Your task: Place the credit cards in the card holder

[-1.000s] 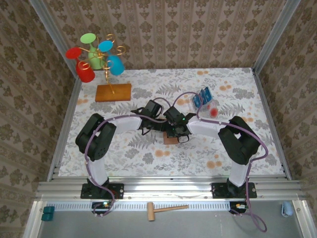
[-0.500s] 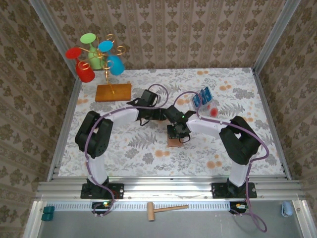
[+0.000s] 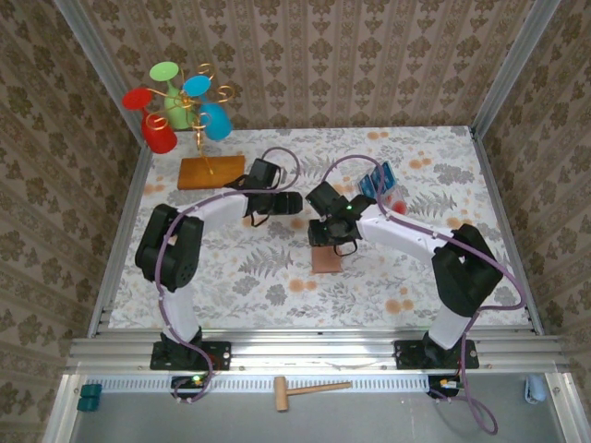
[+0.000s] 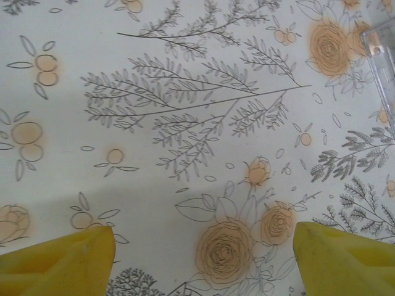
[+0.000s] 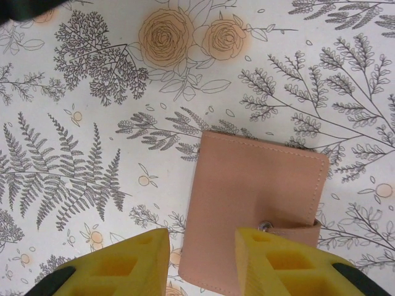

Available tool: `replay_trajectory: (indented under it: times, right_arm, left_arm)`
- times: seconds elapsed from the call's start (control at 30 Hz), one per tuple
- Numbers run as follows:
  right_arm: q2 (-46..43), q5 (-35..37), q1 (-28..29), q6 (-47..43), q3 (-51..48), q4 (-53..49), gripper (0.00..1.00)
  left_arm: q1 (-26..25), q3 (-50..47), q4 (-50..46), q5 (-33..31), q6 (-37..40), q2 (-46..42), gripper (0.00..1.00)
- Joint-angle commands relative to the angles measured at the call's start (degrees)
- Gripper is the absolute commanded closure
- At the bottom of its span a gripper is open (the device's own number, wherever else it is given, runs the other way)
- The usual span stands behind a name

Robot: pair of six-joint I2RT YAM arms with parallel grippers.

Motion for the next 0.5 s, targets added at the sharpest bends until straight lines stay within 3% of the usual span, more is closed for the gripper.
replay_trajectory:
  times: [0.0, 0.47]
  right_arm:
    - [-1.45, 3.16, -0.48, -1.00, -1.49, -4.23, 0.68]
    - [-0.46, 5.49, -0.44, -2.03, -3.72, -6.06, 0.69]
  left_arm:
    - [1.74, 1.36, -1.61, 1.52, -1.04, -2.16, 0.22]
    - [2.59, -8.42, -0.92, 6.02, -3.20, -8.62, 0.22]
